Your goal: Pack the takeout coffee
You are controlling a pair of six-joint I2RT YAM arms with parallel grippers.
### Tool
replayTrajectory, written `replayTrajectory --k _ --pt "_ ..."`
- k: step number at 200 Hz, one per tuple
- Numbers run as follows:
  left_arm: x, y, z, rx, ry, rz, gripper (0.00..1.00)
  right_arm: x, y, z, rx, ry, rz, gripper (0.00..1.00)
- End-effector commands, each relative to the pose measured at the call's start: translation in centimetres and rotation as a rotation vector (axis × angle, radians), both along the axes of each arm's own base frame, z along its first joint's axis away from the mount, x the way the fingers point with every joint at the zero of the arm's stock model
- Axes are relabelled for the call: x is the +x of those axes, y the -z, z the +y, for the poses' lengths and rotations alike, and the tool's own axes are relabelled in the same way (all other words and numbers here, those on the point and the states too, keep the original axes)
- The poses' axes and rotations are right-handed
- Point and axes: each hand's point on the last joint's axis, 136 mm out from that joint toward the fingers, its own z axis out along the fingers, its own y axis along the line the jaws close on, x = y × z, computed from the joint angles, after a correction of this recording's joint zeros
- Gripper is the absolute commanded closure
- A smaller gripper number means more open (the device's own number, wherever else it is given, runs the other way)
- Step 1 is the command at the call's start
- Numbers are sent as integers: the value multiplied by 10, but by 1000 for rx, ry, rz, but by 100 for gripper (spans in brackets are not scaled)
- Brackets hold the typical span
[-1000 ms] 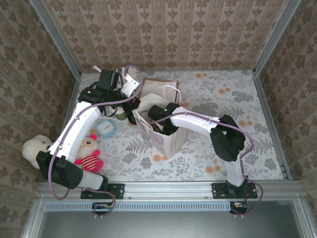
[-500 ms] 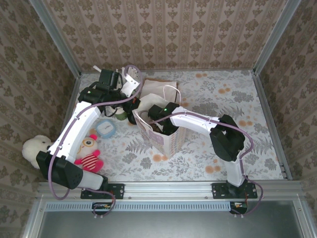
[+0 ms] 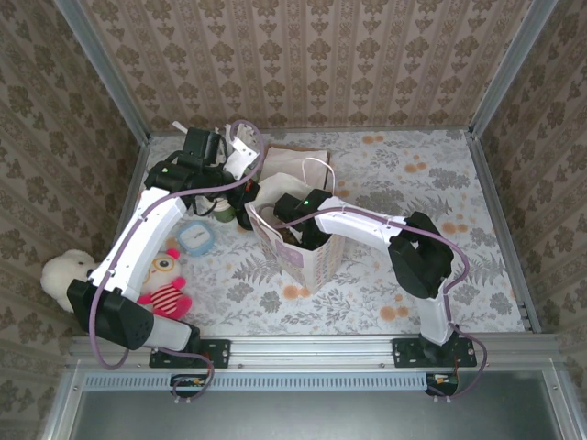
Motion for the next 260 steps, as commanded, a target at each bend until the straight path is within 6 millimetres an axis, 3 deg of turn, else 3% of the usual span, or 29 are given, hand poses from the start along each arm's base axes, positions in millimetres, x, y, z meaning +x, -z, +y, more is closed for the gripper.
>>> replayTrajectory --k 1,41,63,71,131,260 --pt "-6 3 1 20 18 3 100 -7 -1 -15 -61 40 30 32" --pt "-6 4 0 15 21 8 100 -1 -18 -7 -4 49 -9 22" --pt "-6 7 0 20 23 15 100 1 -25 -4 29 46 -26 10" --pt "-6 6 0 19 22 14 100 3 -27 -5 30 40 -36 0" --pt "-6 5 1 22 21 6 100 16 -57 0 91 29 -138 0" --pt "-6 4 0 14 21 5 100 41 -83 19 260 -1 -340 0"
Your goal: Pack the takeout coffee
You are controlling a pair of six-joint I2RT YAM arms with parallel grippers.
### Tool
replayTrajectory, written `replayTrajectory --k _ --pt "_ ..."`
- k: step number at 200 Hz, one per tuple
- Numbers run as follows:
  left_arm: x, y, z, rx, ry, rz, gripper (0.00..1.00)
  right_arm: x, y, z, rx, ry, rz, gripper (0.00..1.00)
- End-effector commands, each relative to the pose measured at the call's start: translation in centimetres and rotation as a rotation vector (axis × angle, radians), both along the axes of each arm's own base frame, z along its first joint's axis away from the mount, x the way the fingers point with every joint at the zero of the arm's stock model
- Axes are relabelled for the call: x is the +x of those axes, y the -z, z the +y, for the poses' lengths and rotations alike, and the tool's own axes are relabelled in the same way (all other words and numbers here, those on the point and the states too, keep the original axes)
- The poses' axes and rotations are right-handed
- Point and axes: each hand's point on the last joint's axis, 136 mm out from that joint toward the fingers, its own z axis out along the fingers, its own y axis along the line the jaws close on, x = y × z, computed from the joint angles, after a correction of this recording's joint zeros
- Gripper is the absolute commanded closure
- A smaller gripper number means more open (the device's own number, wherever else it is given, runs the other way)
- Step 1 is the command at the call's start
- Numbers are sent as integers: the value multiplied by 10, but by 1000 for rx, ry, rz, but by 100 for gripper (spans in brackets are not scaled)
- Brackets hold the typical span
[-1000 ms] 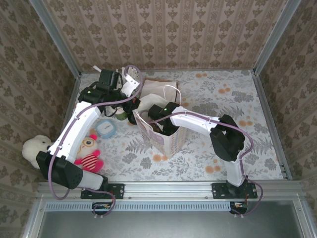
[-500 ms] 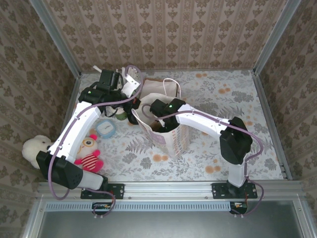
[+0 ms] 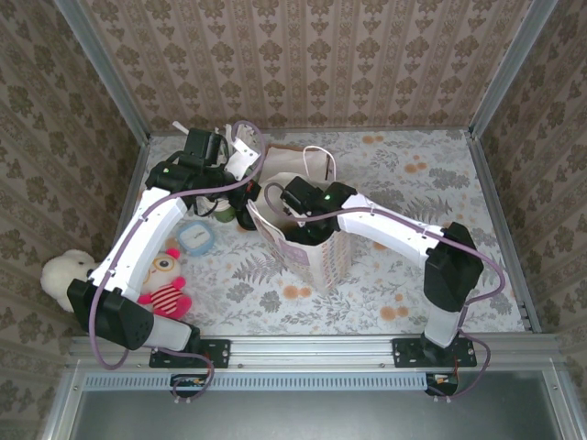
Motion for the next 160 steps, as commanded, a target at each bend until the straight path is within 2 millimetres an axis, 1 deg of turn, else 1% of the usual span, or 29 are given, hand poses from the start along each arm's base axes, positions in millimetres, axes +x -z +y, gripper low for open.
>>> replayTrajectory --k 1,46,109,160 --pt "-5 4 2 14 15 3 100 9 -14 0 32 -3 -76 0" --pt "-4 5 1 14 18 12 100 13 -23 5 77 -22 -126 0" --pt "-4 4 2 15 15 7 100 13 -32 4 106 -35 -165 0" --pt "-4 5 1 13 15 9 100 11 -49 4 171 -41 -227 0"
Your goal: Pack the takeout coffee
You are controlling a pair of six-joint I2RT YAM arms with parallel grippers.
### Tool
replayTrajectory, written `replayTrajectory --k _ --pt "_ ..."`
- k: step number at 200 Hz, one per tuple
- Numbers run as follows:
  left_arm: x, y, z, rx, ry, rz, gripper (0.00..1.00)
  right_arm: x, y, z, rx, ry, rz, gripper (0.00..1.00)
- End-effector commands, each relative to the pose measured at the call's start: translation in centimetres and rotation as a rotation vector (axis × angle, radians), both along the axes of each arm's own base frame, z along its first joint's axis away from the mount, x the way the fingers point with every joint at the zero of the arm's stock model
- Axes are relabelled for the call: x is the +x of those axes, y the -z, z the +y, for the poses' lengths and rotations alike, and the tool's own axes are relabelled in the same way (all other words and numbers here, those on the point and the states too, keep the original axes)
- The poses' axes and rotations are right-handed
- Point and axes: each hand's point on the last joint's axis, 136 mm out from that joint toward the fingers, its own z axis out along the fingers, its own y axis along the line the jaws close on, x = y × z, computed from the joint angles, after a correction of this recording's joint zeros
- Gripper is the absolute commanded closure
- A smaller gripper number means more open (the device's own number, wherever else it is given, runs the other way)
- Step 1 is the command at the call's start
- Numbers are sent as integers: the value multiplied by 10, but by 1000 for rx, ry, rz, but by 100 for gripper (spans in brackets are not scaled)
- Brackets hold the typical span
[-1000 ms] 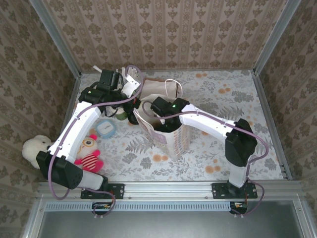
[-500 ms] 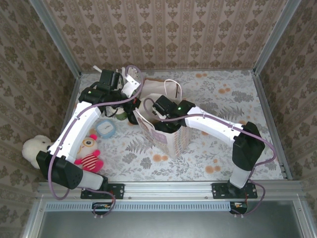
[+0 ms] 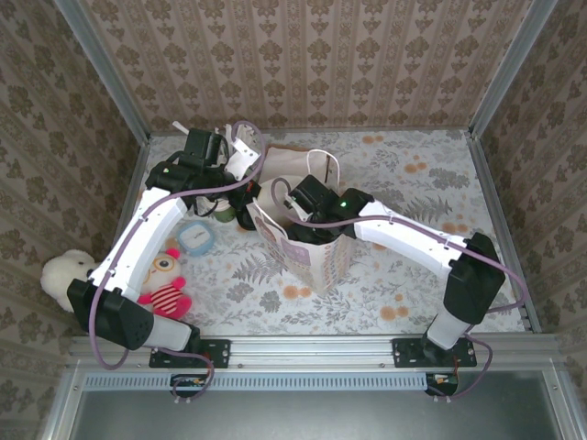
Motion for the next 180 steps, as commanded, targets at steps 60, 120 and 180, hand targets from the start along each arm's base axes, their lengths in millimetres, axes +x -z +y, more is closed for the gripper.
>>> replayTrajectory --k 60,120,180 --pt "-4 4 -2 -3 19 15 100 10 -59 10 207 -44 -231 0" --pt "-1 0 -3 -12 -3 8 100 8 -114 36 391 -203 -420 0" --pt "6 -12 -1 -25 -57 -5 100 -7 -174 24 490 -273 -642 0"
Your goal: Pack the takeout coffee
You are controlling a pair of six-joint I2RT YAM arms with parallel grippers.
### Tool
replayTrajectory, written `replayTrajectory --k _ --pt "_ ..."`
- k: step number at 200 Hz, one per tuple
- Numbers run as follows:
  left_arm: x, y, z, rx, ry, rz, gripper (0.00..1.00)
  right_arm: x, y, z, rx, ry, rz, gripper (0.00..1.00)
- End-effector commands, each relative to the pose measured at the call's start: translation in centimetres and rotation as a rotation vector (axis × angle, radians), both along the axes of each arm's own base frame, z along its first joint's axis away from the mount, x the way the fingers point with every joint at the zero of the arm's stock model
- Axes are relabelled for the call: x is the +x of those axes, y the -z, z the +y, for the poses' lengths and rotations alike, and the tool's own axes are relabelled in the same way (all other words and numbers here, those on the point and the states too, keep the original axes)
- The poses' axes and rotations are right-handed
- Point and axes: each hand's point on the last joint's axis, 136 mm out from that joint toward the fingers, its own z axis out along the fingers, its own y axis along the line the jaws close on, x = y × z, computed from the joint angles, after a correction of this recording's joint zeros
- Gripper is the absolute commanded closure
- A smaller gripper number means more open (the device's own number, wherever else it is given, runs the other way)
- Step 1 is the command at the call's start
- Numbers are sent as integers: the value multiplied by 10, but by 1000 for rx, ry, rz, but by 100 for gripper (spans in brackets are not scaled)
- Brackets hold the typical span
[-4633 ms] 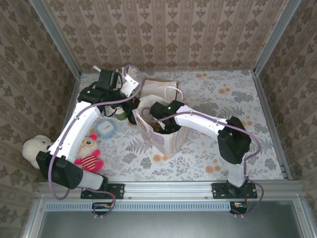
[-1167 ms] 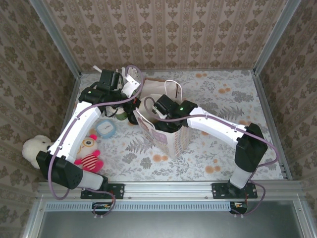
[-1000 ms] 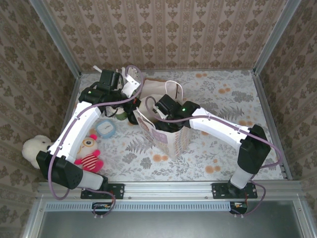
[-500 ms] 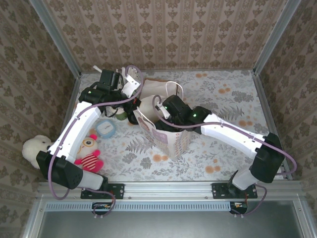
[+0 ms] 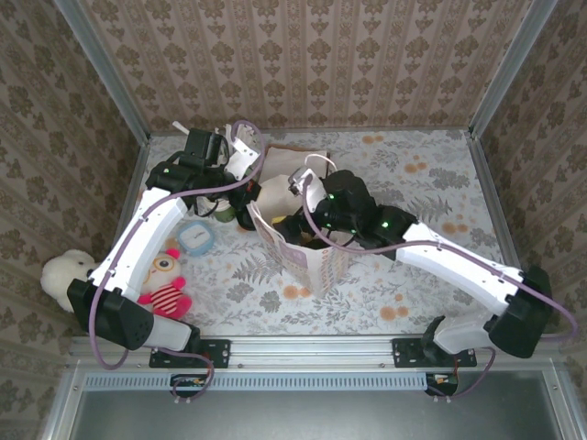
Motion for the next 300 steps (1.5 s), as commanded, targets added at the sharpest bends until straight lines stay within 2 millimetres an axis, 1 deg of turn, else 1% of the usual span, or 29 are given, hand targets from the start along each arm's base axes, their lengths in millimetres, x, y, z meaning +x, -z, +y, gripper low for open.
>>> replayTrajectory --k 1,16,41,51,61,70,91,105,114,120,129,150,160,170,178,189,197,209,218,236,248,256,275,290,300 --pt "5 -12 -1 -18 -35 -22 100 -7 -42 -2 87 -46 -139 0" --pt "7 -15 -2 -32 -52 -18 100 -16 -51 0 121 -94 -146 0" --pt "12 -14 0 -30 -90 -3 100 -35 -76 4 224 -181 -178 0" --pt "12 -15 -2 -43 -87 8 100 -38 -83 2 251 -185 -193 0" --pt "13 -18 -5 -63 -86 8 100 -37 -90 -3 263 -156 -198 0" --pt "14 -20 -7 -78 -88 7 100 -37 -93 -6 259 -140 -189 0" --pt "20 -23 -9 -95 -108 13 93 -41 -96 -14 246 -122 -152 0" --pt "19 -26 -13 -119 -91 19 89 -41 -98 -25 278 -77 -160 0" --pt "19 -28 -14 -131 -86 22 88 -42 -99 -32 298 -50 -178 0" --pt "20 -28 -15 -137 -87 27 88 -42 -96 -37 296 -34 -176 0" --pt "20 -29 -16 -144 -89 31 88 -42 -88 -41 271 -24 -145 0" --pt "25 -30 -16 -155 -119 48 88 -56 -56 -30 160 -131 -14 0" --pt "27 -29 -15 -150 -136 56 89 -54 -45 -29 143 -107 54 0" --pt "29 -25 -12 -143 -162 67 89 -46 -41 -36 149 -24 95 0" --pt "30 -22 -10 -137 -183 78 89 -34 -42 -50 174 100 112 0" --pt "30 -18 -8 -131 -206 97 88 -16 -46 -79 228 328 140 0" --pt "29 -15 -8 -131 -214 112 86 -11 -47 -100 270 459 185 0" --pt "27 -13 -7 -130 -224 126 79 -14 -45 -117 317 551 259 0" --pt "26 -12 -5 -129 -231 128 75 -17 -42 -124 342 604 302 0" --pt "26 -14 -6 -139 -227 118 62 -26 -17 -154 349 813 433 6" --pt "25 -11 -7 -137 -218 124 58 -34 -2 -168 357 927 524 9" --pt "26 -8 -7 -128 -221 131 57 -38 6 -169 348 961 576 9" --pt "27 -1 -6 -109 -225 148 56 -45 21 -162 285 992 672 9" --pt "25 1 -7 -103 -220 154 54 -47 23 -155 243 1002 695 9" --pt "23 0 -7 -102 -215 152 52 -46 24 -149 233 1011 702 11"
